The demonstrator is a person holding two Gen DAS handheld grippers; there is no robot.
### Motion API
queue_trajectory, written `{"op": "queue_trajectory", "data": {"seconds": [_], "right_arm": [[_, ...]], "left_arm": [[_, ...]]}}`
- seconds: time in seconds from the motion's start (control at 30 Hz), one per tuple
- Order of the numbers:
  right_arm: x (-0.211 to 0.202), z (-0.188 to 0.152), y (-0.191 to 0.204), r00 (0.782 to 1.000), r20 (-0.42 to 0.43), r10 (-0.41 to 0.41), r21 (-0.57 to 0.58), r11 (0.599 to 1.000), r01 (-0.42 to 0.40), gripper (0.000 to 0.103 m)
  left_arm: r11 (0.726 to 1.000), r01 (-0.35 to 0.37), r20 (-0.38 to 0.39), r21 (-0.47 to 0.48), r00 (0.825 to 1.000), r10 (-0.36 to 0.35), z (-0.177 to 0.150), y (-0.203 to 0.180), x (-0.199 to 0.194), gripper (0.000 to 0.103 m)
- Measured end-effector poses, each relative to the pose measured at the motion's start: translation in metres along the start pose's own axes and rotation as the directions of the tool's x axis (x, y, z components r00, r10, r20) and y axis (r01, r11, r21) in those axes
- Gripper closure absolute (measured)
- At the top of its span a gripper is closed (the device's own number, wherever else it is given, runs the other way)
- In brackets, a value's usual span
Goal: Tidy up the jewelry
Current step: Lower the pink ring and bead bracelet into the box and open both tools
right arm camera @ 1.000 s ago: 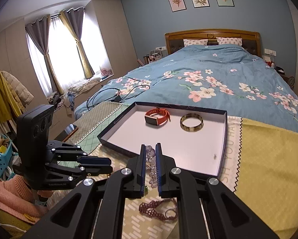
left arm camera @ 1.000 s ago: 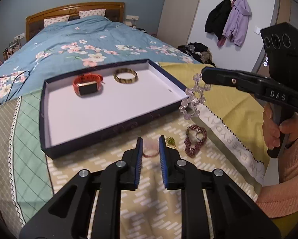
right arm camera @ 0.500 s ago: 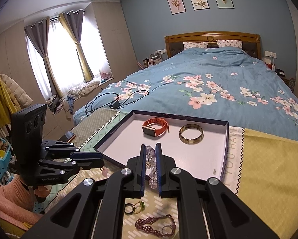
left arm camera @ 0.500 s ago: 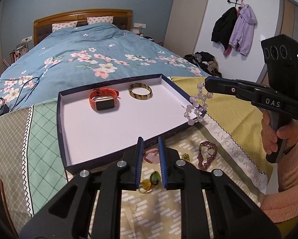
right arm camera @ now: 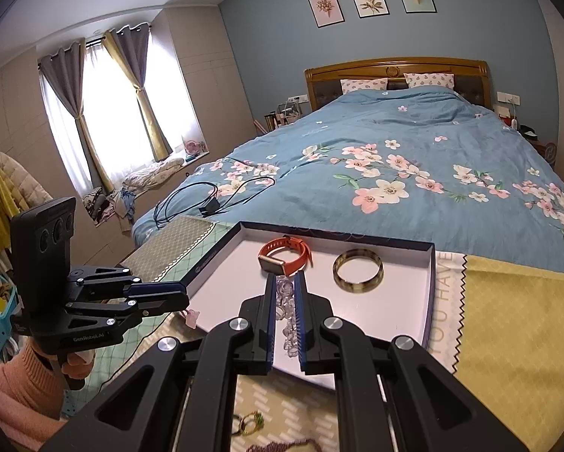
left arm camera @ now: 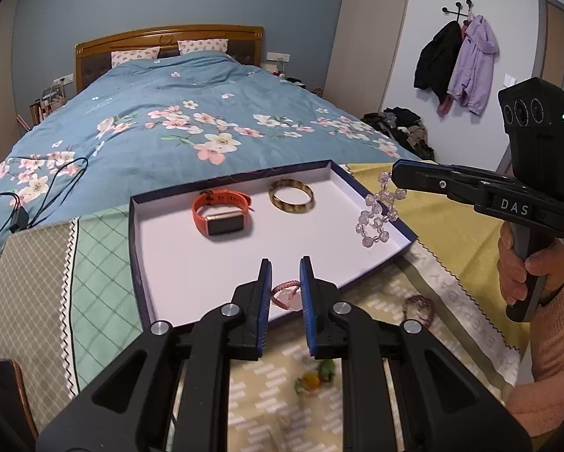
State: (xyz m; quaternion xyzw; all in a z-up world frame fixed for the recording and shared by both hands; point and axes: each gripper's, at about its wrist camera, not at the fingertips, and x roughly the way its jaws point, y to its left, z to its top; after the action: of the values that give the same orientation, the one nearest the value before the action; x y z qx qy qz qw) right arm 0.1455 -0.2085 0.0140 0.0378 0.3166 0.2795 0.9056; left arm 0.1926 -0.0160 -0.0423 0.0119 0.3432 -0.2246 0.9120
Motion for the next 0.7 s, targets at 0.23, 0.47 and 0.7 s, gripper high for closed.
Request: {"op": "queue_trajectory", "data": {"seconds": [0.23, 0.47, 0.7], "right_arm": [[0.028, 0.011, -0.008, 1.000, -0.007, -0.020, 0.018, 1.000, 0.020, 0.095], [0.056, 0.015, -0.017, 0.999, -0.034, -0.017, 0.040, 0.999, 0.019, 0.095], [0.077, 0.018, -0.025, 0.999, -0.046, -0.007, 0.065, 0.998, 0.010, 0.095]], "left_arm": [[1.000, -0.025, -0.005, -0.013, 1.000, 0.025, 0.013, 0.014, 0.021, 0.088], [0.998, -0.045, -0.021, -0.036, 0.999, 0.044, 0.024, 0.027, 0.045, 0.088], [0.996, -0.058, -0.042, -0.073, 0.998, 0.055, 0.033, 0.038, 0.068, 0.088]]}}
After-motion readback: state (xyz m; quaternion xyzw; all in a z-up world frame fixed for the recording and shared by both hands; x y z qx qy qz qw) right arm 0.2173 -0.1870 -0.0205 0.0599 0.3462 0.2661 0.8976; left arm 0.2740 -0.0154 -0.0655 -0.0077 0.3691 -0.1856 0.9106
